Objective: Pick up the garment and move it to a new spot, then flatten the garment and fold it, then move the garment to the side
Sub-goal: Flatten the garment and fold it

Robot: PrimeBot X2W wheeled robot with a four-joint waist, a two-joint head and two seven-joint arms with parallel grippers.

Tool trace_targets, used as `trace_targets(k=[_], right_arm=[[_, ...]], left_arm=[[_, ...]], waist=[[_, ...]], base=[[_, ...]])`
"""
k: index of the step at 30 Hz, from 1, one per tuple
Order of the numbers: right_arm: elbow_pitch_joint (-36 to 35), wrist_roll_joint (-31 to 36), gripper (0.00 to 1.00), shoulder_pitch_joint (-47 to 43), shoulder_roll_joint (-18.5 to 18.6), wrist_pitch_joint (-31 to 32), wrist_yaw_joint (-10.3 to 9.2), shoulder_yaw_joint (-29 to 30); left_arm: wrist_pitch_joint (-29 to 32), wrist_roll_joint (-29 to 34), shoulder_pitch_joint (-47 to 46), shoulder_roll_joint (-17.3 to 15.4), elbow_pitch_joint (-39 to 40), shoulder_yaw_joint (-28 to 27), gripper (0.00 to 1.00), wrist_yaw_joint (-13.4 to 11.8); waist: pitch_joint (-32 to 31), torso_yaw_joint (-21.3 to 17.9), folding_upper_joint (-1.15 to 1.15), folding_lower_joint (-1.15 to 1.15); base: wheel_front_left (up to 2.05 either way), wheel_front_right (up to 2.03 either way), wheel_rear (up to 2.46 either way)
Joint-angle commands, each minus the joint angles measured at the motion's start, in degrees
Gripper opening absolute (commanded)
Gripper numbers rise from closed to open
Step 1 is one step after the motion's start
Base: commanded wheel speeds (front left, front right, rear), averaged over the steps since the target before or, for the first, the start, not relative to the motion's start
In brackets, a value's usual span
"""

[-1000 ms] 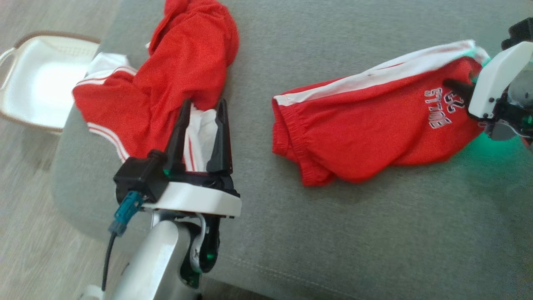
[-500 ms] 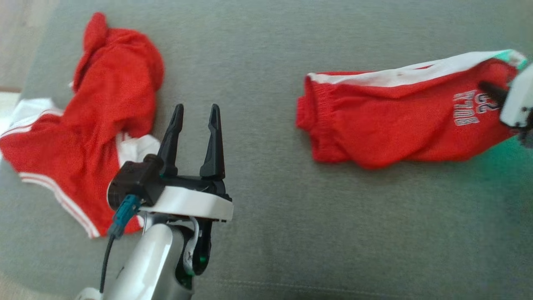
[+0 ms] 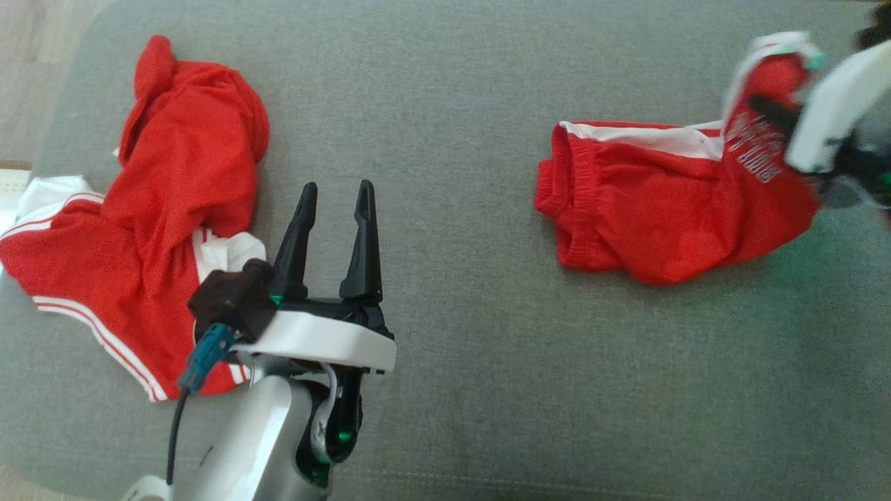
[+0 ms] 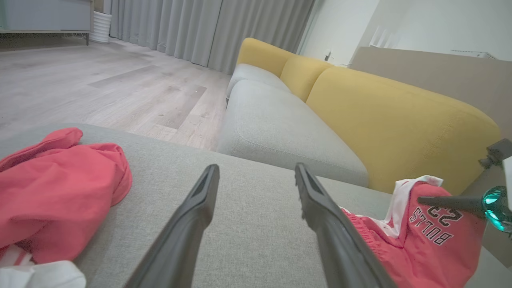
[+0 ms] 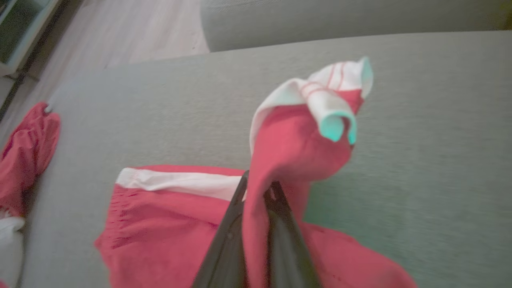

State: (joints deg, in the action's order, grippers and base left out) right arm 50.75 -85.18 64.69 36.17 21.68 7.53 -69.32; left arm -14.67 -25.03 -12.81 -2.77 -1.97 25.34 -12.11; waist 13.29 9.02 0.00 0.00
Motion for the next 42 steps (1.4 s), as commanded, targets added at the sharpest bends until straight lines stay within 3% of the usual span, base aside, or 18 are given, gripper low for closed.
trace_targets(k=[1,11,17,18,20,21,28,35,39,42], right_arm=[[-1.05,-0.87,0.00,0.04,-1.51,1.92,-0.04,0.02],[0.73,-1.54,0.00,-1.38,-10.29,5.83,-0.04,-1.00],[1.98,-1.26,0.00,-2.68,-12.56,6.12,-0.04,-1.38],[1.96,-1.28,0.09,-2.92,-12.81,6.00,-0.04,-1.38],[1.49,-1.70,0.90,-3.45,-13.24,5.58,-0.04,-1.06],[0.98,-1.84,1.00,-3.73,-13.41,5.28,-0.04,-0.95],[-7.82,-4.31,1.00,-6.27,-11.48,1.14,-0.04,1.97],[-20.69,-6.07,1.00,-10.05,-2.02,-8.07,-0.04,8.23],[-19.87,-5.08,1.00,-12.73,2.07,-17.55,-0.04,11.80],[-17.36,-5.59,1.00,-15.03,2.94,-22.99,-0.04,13.90]], left_arm=[[-0.32,-0.84,-0.38,-0.11,1.95,-1.74,1.00,-0.33],[-0.32,-3.47,0.96,-0.11,1.97,-1.28,1.00,-0.45],[-0.32,-2.47,0.88,-0.11,1.56,-1.60,1.00,-0.38],[-0.32,-2.32,0.87,-0.11,1.55,-1.79,1.00,-0.37],[-0.32,-2.04,0.90,-0.11,1.58,-2.21,1.00,-0.39],[-0.33,-1.89,0.95,-0.11,1.53,-2.38,1.00,-0.37],[-0.33,-1.38,1.29,-0.11,0.63,-3.14,1.00,0.14],[-0.33,-0.99,1.70,-0.11,-0.07,-3.97,1.00,0.74],[-0.33,-1.14,1.63,-0.10,-0.22,-3.59,1.00,1.23],[-0.33,-1.32,1.68,-0.10,-0.12,-3.42,1.00,1.39]], waist=[[-0.64,0.90,0.00,0.00],[-2.09,3.19,0.00,0.00],[-2.04,4.18,0.00,0.00],[-2.02,4.16,0.00,0.00],[-2.11,3.87,0.00,0.00],[-2.27,3.56,0.00,0.00],[-4.01,0.54,0.00,0.00],[-5.37,-1.54,0.00,0.00],[-5.88,-1.07,0.00,0.00],[-5.95,-0.05,0.00,0.00]], base=[[0.00,0.00,0.00],[0.00,0.00,0.00],[0.00,0.00,0.00],[0.00,0.00,0.00],[0.00,0.00,0.00],[0.00,0.00,0.00],[0.00,0.00,0.00],[0.00,0.00,0.00],[0.00,0.00,0.00],[0.00,0.00,0.00]])
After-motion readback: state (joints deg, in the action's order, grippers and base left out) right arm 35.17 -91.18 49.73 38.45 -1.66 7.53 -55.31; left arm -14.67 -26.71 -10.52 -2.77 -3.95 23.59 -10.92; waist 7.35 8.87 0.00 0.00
